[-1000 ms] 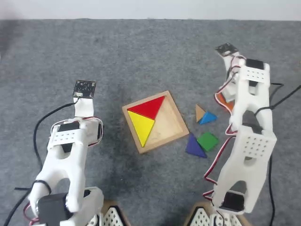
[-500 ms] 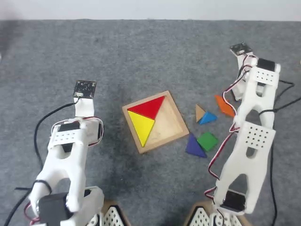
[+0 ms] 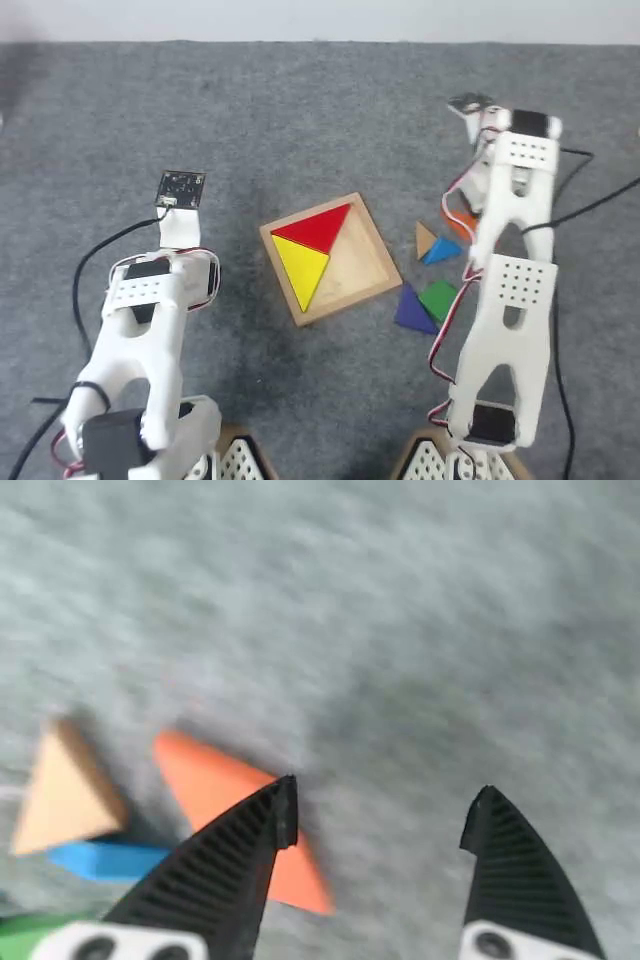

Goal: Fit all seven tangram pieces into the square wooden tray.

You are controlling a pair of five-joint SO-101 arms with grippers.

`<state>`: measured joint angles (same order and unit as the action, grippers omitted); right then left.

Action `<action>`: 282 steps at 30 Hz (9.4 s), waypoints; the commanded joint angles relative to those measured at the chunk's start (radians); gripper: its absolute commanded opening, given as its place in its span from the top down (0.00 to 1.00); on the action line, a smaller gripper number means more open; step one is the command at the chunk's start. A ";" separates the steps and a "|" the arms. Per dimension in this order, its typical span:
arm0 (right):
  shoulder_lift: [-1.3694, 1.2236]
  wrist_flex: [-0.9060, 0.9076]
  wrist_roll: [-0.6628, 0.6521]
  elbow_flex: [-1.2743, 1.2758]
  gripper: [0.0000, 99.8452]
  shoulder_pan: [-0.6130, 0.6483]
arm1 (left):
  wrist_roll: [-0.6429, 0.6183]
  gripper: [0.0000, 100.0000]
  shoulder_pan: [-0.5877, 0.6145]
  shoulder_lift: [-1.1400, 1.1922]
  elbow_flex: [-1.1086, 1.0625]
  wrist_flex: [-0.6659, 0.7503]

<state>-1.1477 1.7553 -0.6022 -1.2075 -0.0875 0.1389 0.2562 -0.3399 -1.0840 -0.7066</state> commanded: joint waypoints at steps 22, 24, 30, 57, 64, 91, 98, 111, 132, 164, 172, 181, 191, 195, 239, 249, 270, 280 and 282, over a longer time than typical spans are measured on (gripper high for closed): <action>0.963 -0.473 -0.250 1.416 0.73 0.157 | 0.006 0.88 -0.006 -0.008 0.002 0.018; 0.911 -0.539 -0.269 1.415 0.73 0.157 | 0.006 0.88 -0.005 -0.008 0.002 0.018; 0.783 -0.605 -0.233 1.333 0.73 0.137 | 0.006 0.88 -0.005 -0.008 0.002 0.018; 0.613 -0.260 -0.083 0.881 0.94 0.068 | 0.006 0.88 -0.005 -0.008 0.002 0.018; 0.621 -0.077 0.354 0.727 0.99 0.159 | 0.006 0.88 -0.006 -0.008 0.002 0.018; 0.486 -0.275 0.902 0.726 0.90 0.763 | 0.006 0.88 -0.006 -0.008 0.002 0.018; 0.473 -0.265 0.848 0.724 0.84 0.757 | 0.006 0.88 -0.006 -0.008 0.002 0.018; 0.472 -0.229 0.810 0.726 0.84 0.647 | 0.006 0.88 -0.006 -0.008 0.002 0.018; 0.621 -0.166 0.750 0.752 0.84 0.573 | 0.006 0.88 -0.006 -0.008 0.002 0.018; 0.305 -0.114 0.608 0.359 0.84 0.487 | 0.006 0.88 -0.006 -0.008 0.002 0.018; 0.166 0.025 0.540 0.086 0.84 0.479 | 0.006 0.88 -0.006 -0.008 0.002 0.018; 0.203 0.042 0.545 0.133 0.84 0.522 | 0.006 0.88 -0.006 -0.008 0.002 0.018; 0.340 0.004 0.494 0.443 0.84 0.513 | 0.006 0.88 -0.006 -0.008 0.002 0.018; 0.282 -0.038 0.476 0.463 0.84 0.473 | 0.006 0.88 -0.006 -0.008 0.002 0.018; 0.242 -0.050 0.534 0.015 0.84 0.283 | 0.006 0.88 -0.005 -0.008 0.002 0.018; 0.062 -0.082 0.465 0.137 0.84 0.302 | 0.006 0.88 -0.005 -0.008 0.002 0.018; 0.024 0.039 0.566 0.180 0.84 0.507 | 0.006 0.88 -0.005 -0.008 0.002 0.018; 0.116 0.039 0.687 0.181 0.84 0.610 | 0.006 0.88 -0.005 -0.008 0.002 0.018; 0.133 0.039 0.721 0.181 0.84 0.642 | 0.006 0.88 -0.005 -0.008 0.002 0.018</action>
<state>-1.0817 1.7568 0.0499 -1.0280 0.4419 0.1389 0.2562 -0.3399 -1.0840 -0.7066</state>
